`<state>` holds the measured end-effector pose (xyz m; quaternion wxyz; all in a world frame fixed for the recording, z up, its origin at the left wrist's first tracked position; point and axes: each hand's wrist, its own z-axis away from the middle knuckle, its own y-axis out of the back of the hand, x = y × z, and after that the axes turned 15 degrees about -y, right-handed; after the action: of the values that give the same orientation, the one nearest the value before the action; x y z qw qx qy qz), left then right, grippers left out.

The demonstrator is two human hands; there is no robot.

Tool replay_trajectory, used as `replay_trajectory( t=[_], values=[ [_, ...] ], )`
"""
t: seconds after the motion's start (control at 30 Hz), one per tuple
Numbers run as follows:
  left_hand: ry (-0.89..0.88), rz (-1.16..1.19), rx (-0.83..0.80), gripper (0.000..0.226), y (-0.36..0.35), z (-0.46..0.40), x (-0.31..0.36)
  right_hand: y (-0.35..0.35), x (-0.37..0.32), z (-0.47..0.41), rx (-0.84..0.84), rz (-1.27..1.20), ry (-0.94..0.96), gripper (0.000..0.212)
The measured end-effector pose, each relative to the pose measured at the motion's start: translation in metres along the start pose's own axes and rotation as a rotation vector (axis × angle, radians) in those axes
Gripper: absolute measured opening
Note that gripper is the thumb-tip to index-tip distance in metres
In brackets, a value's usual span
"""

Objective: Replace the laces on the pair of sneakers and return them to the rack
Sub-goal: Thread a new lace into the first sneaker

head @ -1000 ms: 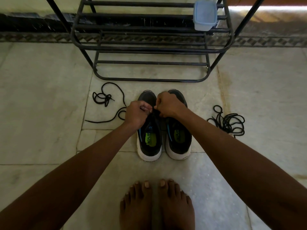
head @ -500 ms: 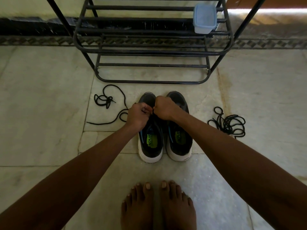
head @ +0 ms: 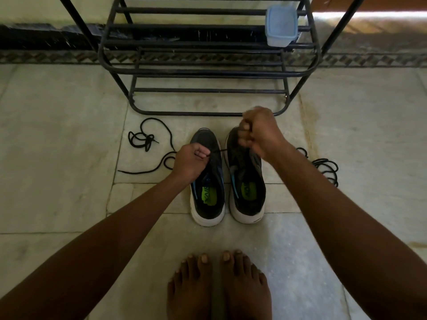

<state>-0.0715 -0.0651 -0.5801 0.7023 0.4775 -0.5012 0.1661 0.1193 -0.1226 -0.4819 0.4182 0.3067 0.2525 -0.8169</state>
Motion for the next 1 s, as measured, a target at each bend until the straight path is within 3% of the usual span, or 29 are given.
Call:
replay_trajectory(
  t=[0.07, 0.1, 0.17, 0.2, 0.3, 0.37, 0.4, 0.47, 0.5, 0.53, 0.67, 0.77, 0.83, 0.9, 0.93, 1.0],
  values=[
    [-0.001, -0.005, 0.0, 0.019, 0.0, 0.001, 0.001, 0.014, -0.007, 0.0, 0.112, 0.859, 0.206, 0.011],
    [-0.005, -0.005, 0.0, 0.019, 0.0, 0.001, 0.002, 0.019, -0.01, -0.001, 0.148, 1.237, 0.242, 0.023],
    [-0.018, -0.004, -0.006, 0.018, 0.0, 0.003, 0.002, 0.021, -0.003, 0.002, 0.151, 1.702, 0.157, 0.035],
    [-0.023, -0.007, -0.006, 0.018, 0.0, 0.003, 0.002, 0.017, -0.001, 0.005, 0.164, 1.772, 0.186, 0.03],
    [-0.035, -0.023, -0.003, 0.018, 0.0, 0.004, 0.001, 0.013, 0.002, 0.008, 0.233, 1.521, 0.564, 0.016],
    [-0.043, -0.028, -0.006, 0.017, -0.001, 0.003, 0.001, 0.01, 0.004, 0.01, 0.328, 1.05, 0.686, 0.019],
    [-0.044, -0.03, -0.007, 0.017, -0.001, 0.003, 0.001, 0.007, 0.001, 0.012, 0.292, 0.695, 0.61, 0.022],
    [-0.051, -0.032, -0.012, 0.016, 0.0, 0.003, 0.002, 0.001, -0.007, 0.022, 0.052, -0.009, 0.31, 0.026],
    [-0.056, -0.032, -0.013, 0.016, 0.0, 0.002, 0.001, 0.0, -0.008, 0.022, -0.023, -0.111, 0.195, 0.025],
    [-0.059, -0.031, -0.013, 0.016, 0.0, 0.003, 0.001, 0.002, -0.011, 0.019, -0.011, 0.026, 0.182, 0.024],
    [-0.065, -0.04, -0.012, 0.015, 0.0, 0.004, 0.002, 0.016, -0.009, 0.003, 0.102, 1.387, 0.357, 0.023],
    [-0.063, -0.039, -0.005, 0.015, 0.001, 0.003, 0.002, 0.008, -0.004, 0.01, 0.151, 1.816, 0.26, 0.02],
    [-0.052, -0.028, -0.008, 0.016, 0.0, 0.003, 0.002, 0.007, -0.004, 0.009, 0.157, 1.694, 0.438, 0.015],
    [-0.039, -0.031, -0.018, 0.016, 0.0, 0.004, 0.002, 0.006, -0.004, 0.009, 0.157, 1.303, 0.617, 0.016],
    [-0.038, -0.034, -0.016, 0.016, 0.0, 0.004, 0.001, 0.004, -0.003, 0.01, 0.176, 1.069, 0.651, 0.018],
    [-0.045, -0.039, 0.0, 0.016, 0.0, 0.003, 0.0, 0.0, 0.0, 0.012, 0.101, 0.565, 0.526, 0.025]
  ],
)
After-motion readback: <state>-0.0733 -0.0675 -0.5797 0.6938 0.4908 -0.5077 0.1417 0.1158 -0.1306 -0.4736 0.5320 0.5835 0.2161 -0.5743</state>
